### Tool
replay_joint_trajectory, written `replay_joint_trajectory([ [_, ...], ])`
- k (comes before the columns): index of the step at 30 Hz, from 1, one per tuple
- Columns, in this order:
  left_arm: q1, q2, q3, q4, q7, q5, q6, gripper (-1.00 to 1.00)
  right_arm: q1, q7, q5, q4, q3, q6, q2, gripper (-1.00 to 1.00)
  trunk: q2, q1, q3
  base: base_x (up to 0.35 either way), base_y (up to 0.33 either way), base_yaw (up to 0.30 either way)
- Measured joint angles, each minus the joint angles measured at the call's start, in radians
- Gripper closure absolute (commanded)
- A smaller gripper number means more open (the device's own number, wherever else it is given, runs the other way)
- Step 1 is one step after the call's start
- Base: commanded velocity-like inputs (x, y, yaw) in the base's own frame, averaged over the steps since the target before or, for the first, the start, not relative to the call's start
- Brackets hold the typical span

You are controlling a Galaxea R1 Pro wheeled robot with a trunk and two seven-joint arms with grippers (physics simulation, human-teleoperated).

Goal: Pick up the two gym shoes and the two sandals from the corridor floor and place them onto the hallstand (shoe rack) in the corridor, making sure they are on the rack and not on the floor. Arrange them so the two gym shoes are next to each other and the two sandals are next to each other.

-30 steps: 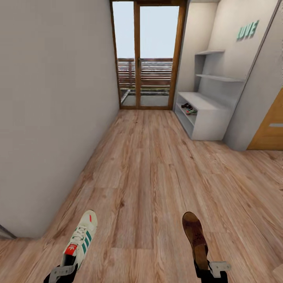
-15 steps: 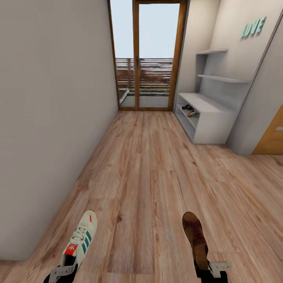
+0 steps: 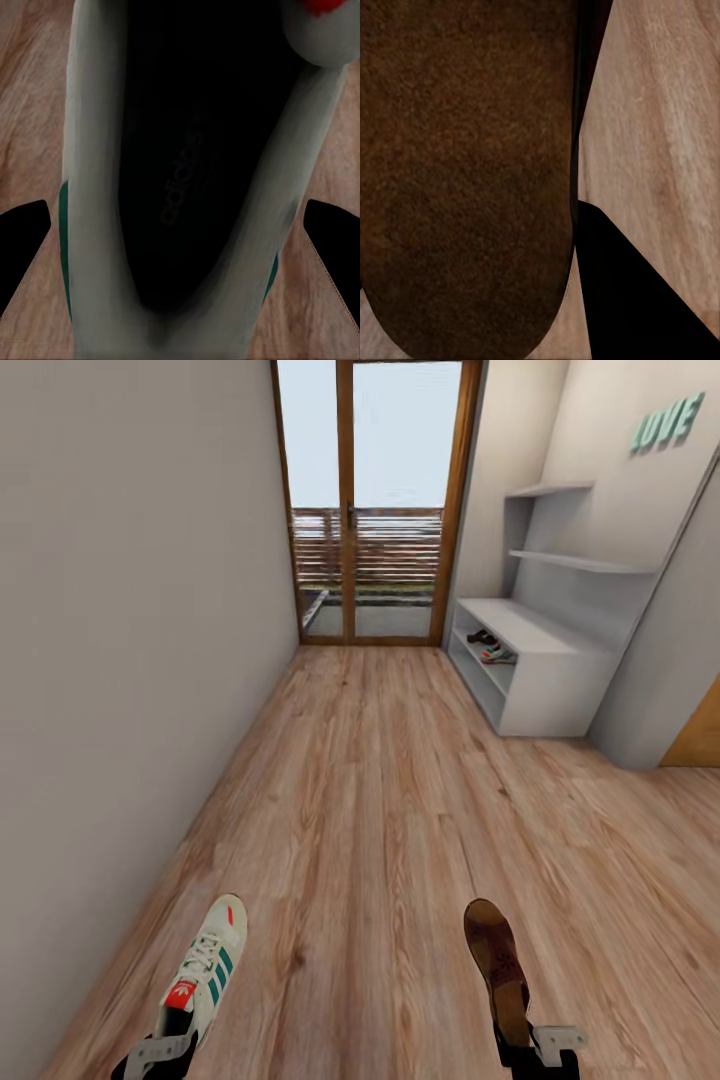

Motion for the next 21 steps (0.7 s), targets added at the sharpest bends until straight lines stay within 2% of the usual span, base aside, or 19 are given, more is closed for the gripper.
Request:
replay_joint_trajectory([
  [21, 0.000, 0.000, 0.000, 0.000, 0.000, 0.000, 0.000, 1.00, 0.000, 0.000, 0.000, 0.000, 0.000, 0.000, 0.000, 1.00, 0.000, 0.000, 0.000, 0.340, 0.000, 0.000],
])
